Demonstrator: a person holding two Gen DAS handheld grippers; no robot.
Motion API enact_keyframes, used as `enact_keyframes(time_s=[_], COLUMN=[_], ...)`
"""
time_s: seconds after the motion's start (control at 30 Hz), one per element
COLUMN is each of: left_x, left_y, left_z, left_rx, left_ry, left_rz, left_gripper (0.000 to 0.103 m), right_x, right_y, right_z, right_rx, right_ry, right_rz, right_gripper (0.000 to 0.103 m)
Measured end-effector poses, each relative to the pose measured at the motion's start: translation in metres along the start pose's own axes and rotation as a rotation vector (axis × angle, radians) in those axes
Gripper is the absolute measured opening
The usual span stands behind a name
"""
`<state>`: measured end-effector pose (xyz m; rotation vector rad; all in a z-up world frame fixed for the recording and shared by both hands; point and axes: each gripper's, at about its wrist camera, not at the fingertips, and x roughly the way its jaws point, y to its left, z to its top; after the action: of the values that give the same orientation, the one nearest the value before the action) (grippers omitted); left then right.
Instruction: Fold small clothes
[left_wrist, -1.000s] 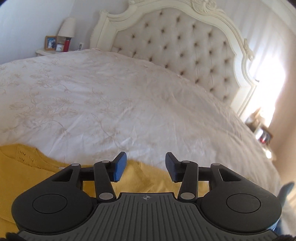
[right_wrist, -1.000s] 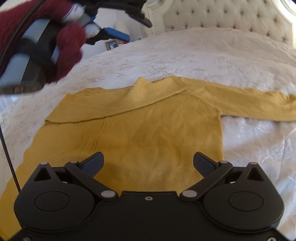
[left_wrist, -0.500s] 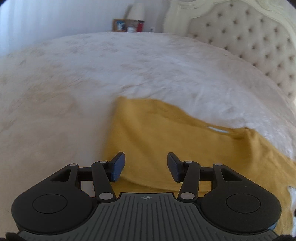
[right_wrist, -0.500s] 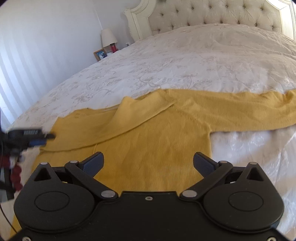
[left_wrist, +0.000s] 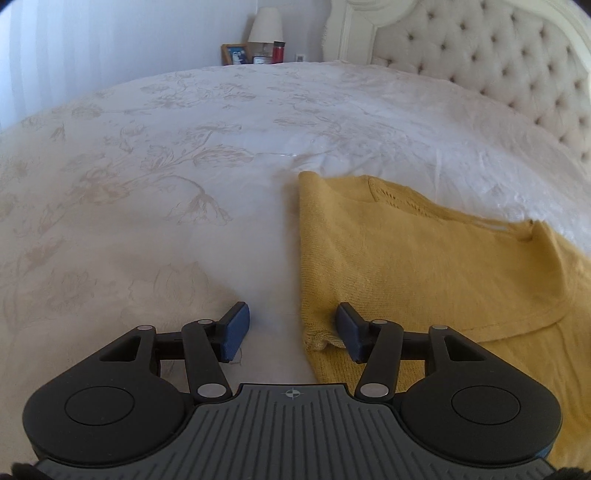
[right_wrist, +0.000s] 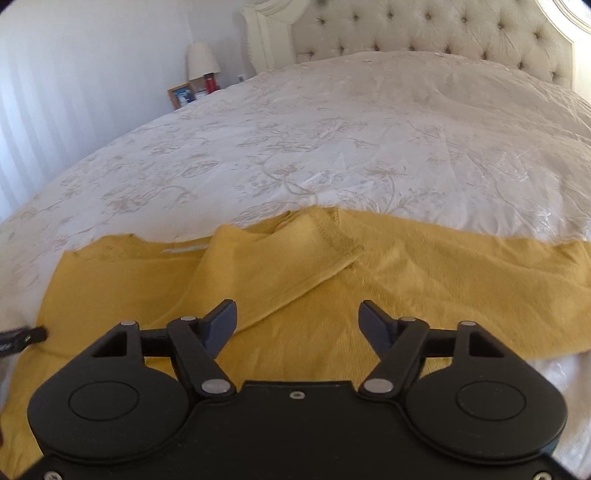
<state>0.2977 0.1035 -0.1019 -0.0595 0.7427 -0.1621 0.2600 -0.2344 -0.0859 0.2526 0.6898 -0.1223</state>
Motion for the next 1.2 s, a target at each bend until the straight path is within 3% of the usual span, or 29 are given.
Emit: enact_keyframes(time_s=[0.17, 0.23, 0.33, 0.37, 0.4, 0.57, 0.67, 0.73, 0.83, 0.97, 1.1, 1.2], left_x=[0.002, 0.004, 0.004, 0.005, 0.004, 0.004, 0.005, 0.005, 0.005, 0.005, 0.008, 0.008], left_y=[0.002, 0.001, 0.001, 0.001, 0.0, 0.001, 0.0, -0.001, 0.0, -0.001, -0.003, -0.008], left_z=[0.001, 0.001, 0.001, 0.001, 0.001, 0.001, 0.002, 0.002, 0.002, 0.001, 0.0, -0.001], left_rx=[-0.017, -0.02, -0.019, -0.018, -0.015, -0.017, -0.016, -0.013, -0.007, -0.013, -0.002, 0.02], left_ry=[-0.005, -0.007, -0.008, -0.009, -0.01, -0.01, -0.009, -0.01, -0.013, -0.019, -0.025, -0.026], left_rz=[-0.017, -0.018, -0.018, -0.017, -0.016, -0.017, -0.014, -0.011, -0.01, -0.009, -0.058, -0.07], left_gripper=[0.052, 0.054, 0.054, 0.054, 0.054, 0.055, 0.055, 0.055, 0.055, 0.056, 0.082, 0.092], right_x=[0.033, 0.04, 0.048, 0.049, 0.048, 0.01, -0.005, -0.003, 0.006, -0.005, -0.003, 0.012], right_y=[-0.007, -0.008, -0.01, -0.01, -0.009, 0.004, 0.0, -0.005, -0.011, -0.009, 0.005, 0.003], right_z=[0.013, 0.016, 0.017, 0.017, 0.017, 0.019, 0.015, 0.009, 0.001, -0.005, -0.008, -0.016], right_rx=[0.122, 0.16, 0.208, 0.22, 0.222, 0.116, 0.104, 0.113, 0.117, 0.117, 0.012, -0.005], right_ry=[0.028, 0.029, 0.045, 0.046, 0.043, -0.04, -0.017, 0.027, 0.091, 0.051, 0.029, 0.082], right_rz=[-0.027, -0.042, -0.053, -0.049, -0.045, -0.074, -0.114, -0.123, -0.141, -0.172, -0.167, -0.162], right_gripper=[0.068, 0.061, 0.041, 0.022, 0.01, 0.009, 0.009, 0.01, 0.021, 0.057, 0.075, 0.076])
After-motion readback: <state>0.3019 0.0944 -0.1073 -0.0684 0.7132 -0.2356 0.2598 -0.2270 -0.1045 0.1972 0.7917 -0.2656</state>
